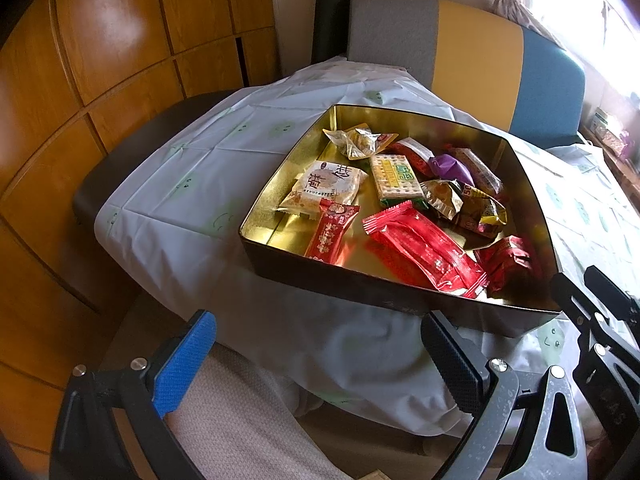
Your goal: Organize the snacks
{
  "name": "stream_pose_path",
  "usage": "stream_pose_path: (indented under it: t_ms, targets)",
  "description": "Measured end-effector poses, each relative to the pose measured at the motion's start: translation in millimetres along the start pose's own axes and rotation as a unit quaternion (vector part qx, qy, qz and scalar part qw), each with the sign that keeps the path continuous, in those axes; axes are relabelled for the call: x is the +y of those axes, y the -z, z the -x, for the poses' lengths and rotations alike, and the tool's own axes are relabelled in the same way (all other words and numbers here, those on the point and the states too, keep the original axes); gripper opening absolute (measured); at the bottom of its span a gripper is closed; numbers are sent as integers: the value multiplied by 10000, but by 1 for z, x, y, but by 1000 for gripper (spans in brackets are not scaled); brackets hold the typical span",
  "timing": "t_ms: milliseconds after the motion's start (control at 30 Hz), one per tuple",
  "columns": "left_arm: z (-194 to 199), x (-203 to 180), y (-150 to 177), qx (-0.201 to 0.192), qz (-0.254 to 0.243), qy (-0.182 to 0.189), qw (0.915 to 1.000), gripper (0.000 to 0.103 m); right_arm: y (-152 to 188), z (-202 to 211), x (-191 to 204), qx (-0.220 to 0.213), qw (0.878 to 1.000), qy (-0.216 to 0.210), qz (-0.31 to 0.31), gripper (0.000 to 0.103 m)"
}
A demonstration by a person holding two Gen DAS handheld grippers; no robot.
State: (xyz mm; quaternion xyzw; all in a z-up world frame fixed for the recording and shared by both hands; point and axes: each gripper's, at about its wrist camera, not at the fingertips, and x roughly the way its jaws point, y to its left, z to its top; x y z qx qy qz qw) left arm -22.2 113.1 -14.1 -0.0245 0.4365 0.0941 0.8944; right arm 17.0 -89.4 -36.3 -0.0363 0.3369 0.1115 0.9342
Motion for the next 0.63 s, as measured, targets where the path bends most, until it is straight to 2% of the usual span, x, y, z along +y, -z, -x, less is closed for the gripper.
stream_pose_path:
  t_ms: [433,633]
  targets:
    - [-1,0,1,87,107,143,9998,103,1,0,-1,39,10000,6,-14,54]
    - [1,0,1,2,125,107,9999,98,0,0,-4,-9,10000,31,-39,54]
